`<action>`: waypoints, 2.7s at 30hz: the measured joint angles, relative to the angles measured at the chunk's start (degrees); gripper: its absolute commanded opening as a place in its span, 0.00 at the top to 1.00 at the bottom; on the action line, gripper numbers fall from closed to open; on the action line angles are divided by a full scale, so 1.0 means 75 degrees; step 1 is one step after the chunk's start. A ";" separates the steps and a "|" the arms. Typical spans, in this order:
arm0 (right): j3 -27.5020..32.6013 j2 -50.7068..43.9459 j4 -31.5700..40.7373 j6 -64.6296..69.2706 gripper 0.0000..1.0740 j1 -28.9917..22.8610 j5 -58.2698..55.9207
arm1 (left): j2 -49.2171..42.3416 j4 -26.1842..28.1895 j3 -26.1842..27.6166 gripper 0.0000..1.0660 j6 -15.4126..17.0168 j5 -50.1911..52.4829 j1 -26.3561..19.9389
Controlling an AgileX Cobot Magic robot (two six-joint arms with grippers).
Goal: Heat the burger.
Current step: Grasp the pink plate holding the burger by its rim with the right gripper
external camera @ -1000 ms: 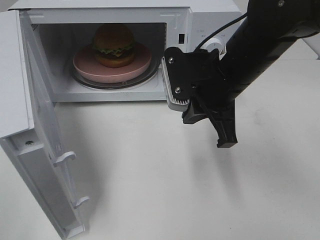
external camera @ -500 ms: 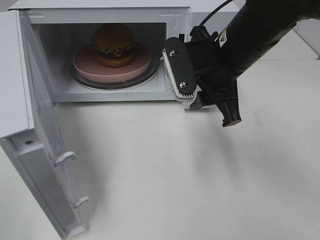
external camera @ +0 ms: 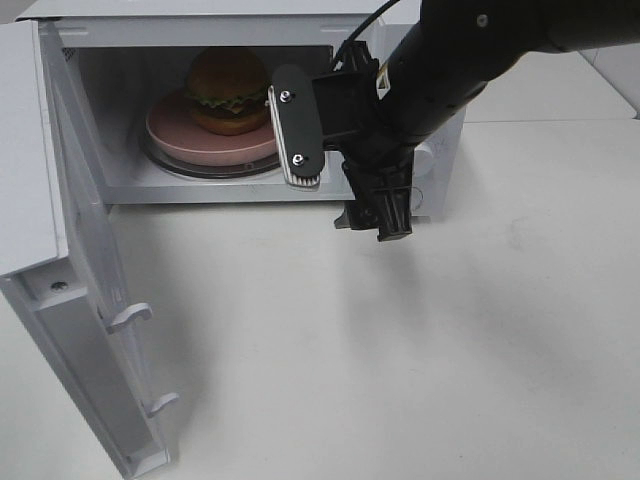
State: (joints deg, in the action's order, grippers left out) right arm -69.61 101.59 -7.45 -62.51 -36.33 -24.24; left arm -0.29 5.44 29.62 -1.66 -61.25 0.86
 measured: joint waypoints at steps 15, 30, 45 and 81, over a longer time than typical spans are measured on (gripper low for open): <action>-0.1398 0.1306 -0.0413 0.0191 0.14 -0.0321 0.0084 | 0.0000 0.0000 0.0000 0.08 0.0000 0.0000 0.0000; -0.2995 0.2758 -0.0497 0.0306 0.17 -0.0321 0.0069 | 0.0000 0.0000 0.0000 0.08 0.0000 0.0000 0.0000; -0.4202 0.3843 -0.0626 0.0306 0.19 -0.0321 -0.0145 | 0.0000 0.0000 0.0000 0.08 0.0000 0.0000 0.0000; -0.5661 0.5073 -0.0756 0.0306 1.00 -0.0222 -0.0107 | 0.0000 0.0000 0.0000 0.08 0.0000 0.0000 0.0000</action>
State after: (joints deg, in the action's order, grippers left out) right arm -112.07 139.63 -13.12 -60.22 -37.99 -25.04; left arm -0.29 5.44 29.62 -1.66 -61.25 0.86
